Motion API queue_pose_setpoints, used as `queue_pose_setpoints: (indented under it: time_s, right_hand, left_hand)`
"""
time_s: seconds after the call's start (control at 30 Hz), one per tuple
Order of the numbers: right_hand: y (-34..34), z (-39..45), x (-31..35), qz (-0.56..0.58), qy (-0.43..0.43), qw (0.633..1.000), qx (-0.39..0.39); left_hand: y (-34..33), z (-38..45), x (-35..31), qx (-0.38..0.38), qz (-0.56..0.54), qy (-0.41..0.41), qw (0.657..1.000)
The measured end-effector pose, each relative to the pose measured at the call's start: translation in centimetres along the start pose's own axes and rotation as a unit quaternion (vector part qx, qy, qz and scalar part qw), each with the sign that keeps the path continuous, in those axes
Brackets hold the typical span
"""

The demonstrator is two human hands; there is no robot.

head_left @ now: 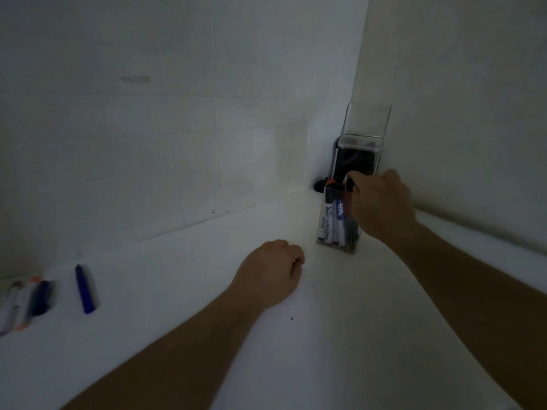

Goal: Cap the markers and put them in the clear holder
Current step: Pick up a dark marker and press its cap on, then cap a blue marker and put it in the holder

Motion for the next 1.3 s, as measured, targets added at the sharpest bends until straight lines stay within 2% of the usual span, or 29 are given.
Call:
queue_pose_setpoints:
  time_s: [0.13, 0.23, 0.33, 0.43, 0.53, 0.67, 0.83, 0.97, 1.03, 1.13, 1.3]
  right_hand:
    - [0.6, -0.8, 0.3, -0.061, 0.005, 0.998, 0.020]
    - [0.5, -1.1, 0.4, -0.060, 0.003, 0.997, 0.044]
    - [1.6, -1.3, 1.9, -0.023, 0.015, 1.000, -0.012]
    - [2.3, -2.3, 7.0, 0.090, 0.100, 0.989, -0.064]
    - [0.1, -3.7, 13.1, 0.225, 0.122, 0.967, -0.011]
    - [-2.4, -5.5, 22.8, 0.337, 0.166, 0.925, 0.063]
    - [-2.9, -7.0, 34.2, 0.401, 0.250, 0.872, 0.127]
    - [-3.6, -8.4, 41.2, 0.422, 0.293, 0.833, 0.207]
    - [-3.9, -8.9, 43.3, 0.410, 0.310, 0.831, 0.214]
    - [-4.8, -8.9, 44.4, 0.324, 0.329, 0.859, 0.223]
    - [-6.0, -7.3, 41.1, 0.255, 0.276, 0.910, 0.177]
  left_hand:
    - [-0.1, -0.1, 0.0, 0.007, -0.006, -0.008, 1.000]
    - [0.3, 0.0, 0.1, 0.042, -0.027, -0.015, 0.999]
    - [3.1, -0.3, 1.7, 0.053, -0.078, 0.021, 0.995]
    - [7.6, -1.5, 4.0, 0.036, -0.068, 0.026, 0.997]
    - [12.3, -3.9, 8.1, 0.008, -0.051, 0.062, 0.997]
    - [18.0, -8.1, 15.6, -0.030, 0.006, 0.149, 0.988]
    - [23.5, -13.7, 23.0, -0.118, 0.012, 0.256, 0.959]
    - [24.7, -15.8, 25.3, -0.120, 0.005, 0.294, 0.948]
    - [24.5, -15.9, 25.5, -0.097, 0.007, 0.306, 0.947]
    - [23.2, -16.1, 26.2, -0.006, 0.025, 0.336, 0.942]
    - [21.7, -17.6, 26.4, 0.136, -0.006, 0.391, 0.910]
Point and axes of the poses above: each hand's wrist, its own z-axis towards the middle knuckle, its own y-axis out of the back of the hand, x = y × z, the point moved 8 cm from there along z, towards the middle knuckle, and after that the axes turned 2 degrees about y, right-handed, at the moved point
